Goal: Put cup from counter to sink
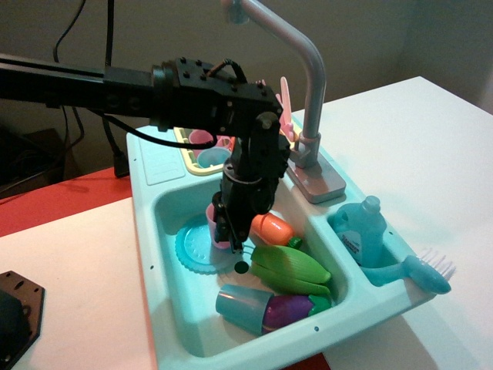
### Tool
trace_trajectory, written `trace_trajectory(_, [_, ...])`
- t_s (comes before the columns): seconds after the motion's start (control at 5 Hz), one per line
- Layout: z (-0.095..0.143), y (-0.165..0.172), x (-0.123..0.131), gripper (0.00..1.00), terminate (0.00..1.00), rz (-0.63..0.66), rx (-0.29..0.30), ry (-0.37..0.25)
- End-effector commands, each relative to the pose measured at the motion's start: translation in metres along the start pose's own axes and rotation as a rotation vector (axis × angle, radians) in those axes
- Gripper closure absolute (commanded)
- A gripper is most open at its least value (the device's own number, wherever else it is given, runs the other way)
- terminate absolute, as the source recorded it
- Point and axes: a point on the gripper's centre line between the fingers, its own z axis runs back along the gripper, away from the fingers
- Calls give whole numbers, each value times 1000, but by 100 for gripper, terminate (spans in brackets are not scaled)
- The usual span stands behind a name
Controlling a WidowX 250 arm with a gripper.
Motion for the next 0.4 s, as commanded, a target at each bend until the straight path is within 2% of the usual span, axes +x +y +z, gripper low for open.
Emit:
trace_trajectory(0.0, [67, 13, -28, 0, 0, 57, 8, -128])
trace_trajectory(0.2, [94, 21, -45, 0, 100, 81, -9, -153])
